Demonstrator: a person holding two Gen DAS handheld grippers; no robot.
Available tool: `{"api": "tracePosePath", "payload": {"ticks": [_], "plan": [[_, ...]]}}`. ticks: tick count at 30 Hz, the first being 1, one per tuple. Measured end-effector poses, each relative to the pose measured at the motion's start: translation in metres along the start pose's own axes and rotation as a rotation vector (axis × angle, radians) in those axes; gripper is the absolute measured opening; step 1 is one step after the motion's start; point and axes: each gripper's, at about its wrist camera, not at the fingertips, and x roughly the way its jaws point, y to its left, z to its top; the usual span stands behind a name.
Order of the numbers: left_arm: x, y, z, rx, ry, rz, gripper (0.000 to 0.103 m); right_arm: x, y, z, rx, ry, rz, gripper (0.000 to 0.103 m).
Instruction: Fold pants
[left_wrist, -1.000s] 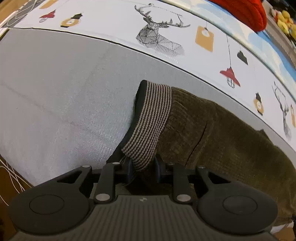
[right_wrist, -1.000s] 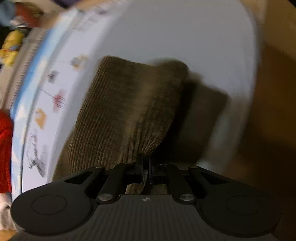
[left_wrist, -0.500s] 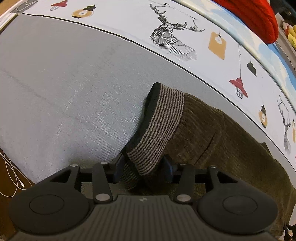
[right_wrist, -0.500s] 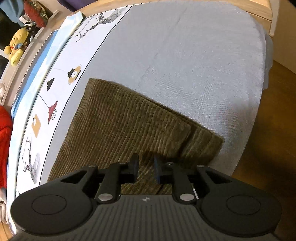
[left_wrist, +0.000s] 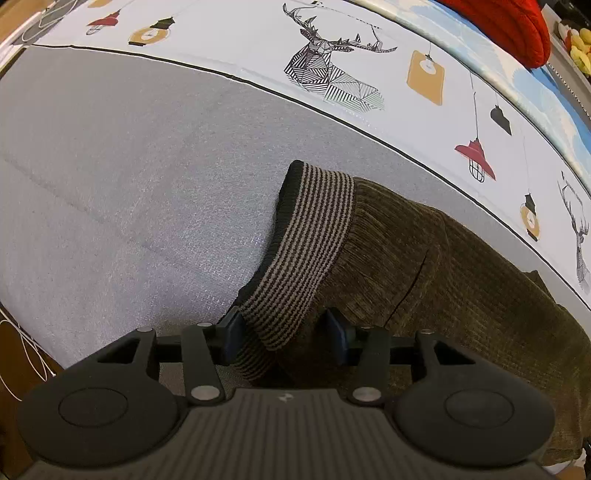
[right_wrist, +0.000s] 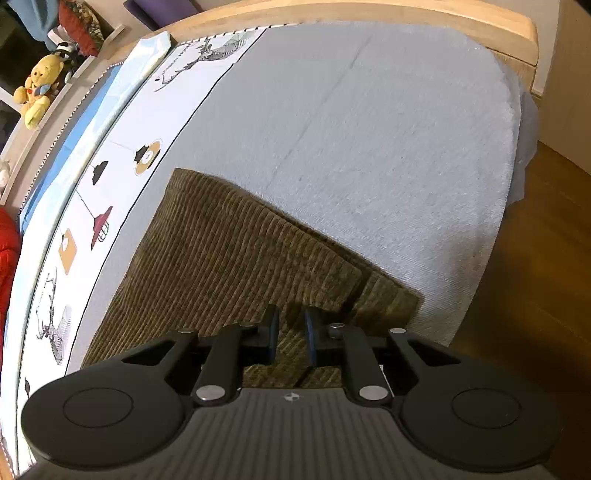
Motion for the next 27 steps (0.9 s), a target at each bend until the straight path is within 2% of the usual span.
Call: {"api": "tracePosePath", "payload": {"ticks": [12,14,16,19,24,25,27], "plan": [[-0.001,0.001,0.000,0.001,-0.006,0.010,0.052,-0.011,-0.007,0.003,-0.009,-0.050,-0.019,0.011],[-0.001,0.000,0.000,0.010,-0.011,0.014,0.049,-0.013,-0.008,0.004,-0.020,-0.058,-0.024,0.011],[-0.002,-0.002,0.000,0.022,-0.020,0.023,0.041,-0.015,-0.007,0.004,-0.030,-0.073,-0.039,0.012],[-0.003,-0.002,-0.001,0.029,-0.027,0.023,0.040,-0.016,-0.010,0.005,-0.033,-0.080,-0.058,0.012],[-0.003,0.000,0.000,0.016,-0.017,0.015,0.041,-0.016,-0.015,0.005,-0.023,-0.076,-0.059,0.013],[-0.002,0.000,0.000,0.011,-0.012,0.012,0.046,-0.016,-0.016,0.005,-0.023,-0.074,-0.056,0.013],[-0.002,0.001,0.000,0.006,-0.006,0.004,0.049,-0.016,-0.016,0.005,-0.019,-0.072,-0.056,0.013]]}}
